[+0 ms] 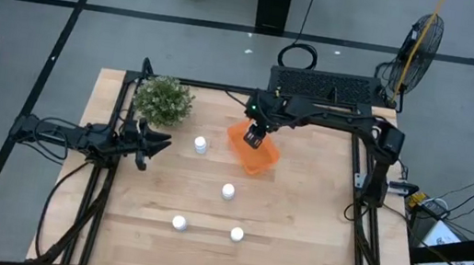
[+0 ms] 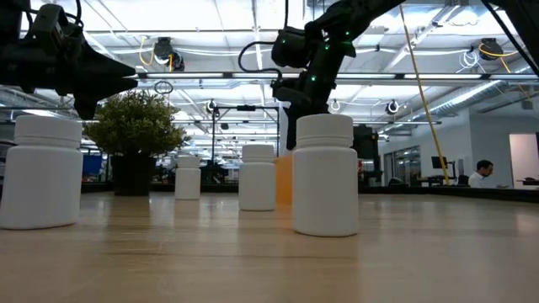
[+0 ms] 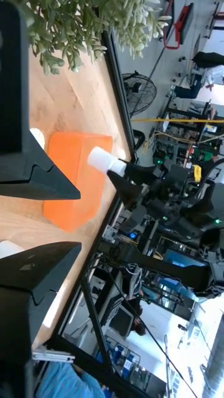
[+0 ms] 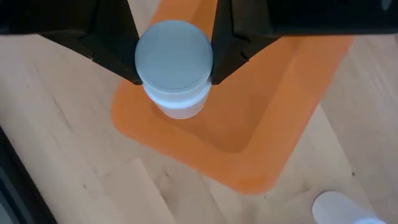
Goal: Pick and place pill bottles into a basket
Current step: Put the white pill bottle into the orange bin
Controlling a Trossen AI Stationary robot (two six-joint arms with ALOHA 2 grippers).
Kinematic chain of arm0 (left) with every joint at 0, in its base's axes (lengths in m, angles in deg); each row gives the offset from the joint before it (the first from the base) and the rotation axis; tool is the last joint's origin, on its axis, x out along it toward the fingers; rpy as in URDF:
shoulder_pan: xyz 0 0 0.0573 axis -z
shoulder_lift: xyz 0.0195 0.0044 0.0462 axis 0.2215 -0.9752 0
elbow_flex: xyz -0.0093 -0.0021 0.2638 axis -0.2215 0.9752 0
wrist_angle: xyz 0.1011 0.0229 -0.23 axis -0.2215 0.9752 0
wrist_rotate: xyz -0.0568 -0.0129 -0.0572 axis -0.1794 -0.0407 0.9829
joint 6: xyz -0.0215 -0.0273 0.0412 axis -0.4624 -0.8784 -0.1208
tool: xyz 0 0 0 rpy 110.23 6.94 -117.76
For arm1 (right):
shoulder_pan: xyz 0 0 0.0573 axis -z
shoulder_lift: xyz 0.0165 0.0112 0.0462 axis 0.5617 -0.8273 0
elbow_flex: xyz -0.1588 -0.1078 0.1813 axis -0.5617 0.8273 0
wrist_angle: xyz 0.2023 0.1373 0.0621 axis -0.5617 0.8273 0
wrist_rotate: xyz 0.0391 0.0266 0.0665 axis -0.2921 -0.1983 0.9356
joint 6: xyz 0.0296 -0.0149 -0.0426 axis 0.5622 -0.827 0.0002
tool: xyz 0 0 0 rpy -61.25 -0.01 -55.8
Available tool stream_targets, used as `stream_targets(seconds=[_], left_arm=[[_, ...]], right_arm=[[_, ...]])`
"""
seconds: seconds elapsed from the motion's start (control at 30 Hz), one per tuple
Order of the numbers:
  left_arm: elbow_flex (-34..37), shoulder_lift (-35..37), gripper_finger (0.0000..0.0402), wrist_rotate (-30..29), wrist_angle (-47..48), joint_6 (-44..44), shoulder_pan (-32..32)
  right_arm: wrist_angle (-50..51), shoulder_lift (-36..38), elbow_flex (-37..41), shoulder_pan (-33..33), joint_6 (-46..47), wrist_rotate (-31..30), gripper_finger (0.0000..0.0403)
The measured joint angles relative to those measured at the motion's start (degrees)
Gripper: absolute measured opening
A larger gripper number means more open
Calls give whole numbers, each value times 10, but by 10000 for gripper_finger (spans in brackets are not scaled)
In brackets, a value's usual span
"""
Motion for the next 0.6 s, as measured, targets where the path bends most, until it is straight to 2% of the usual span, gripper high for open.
stream_targets(seconds=[0.6], left_arm=[[0, 0, 122, 0, -1, -21, 0]], right_arm=[[-32, -36, 0, 0, -49, 1, 153]])
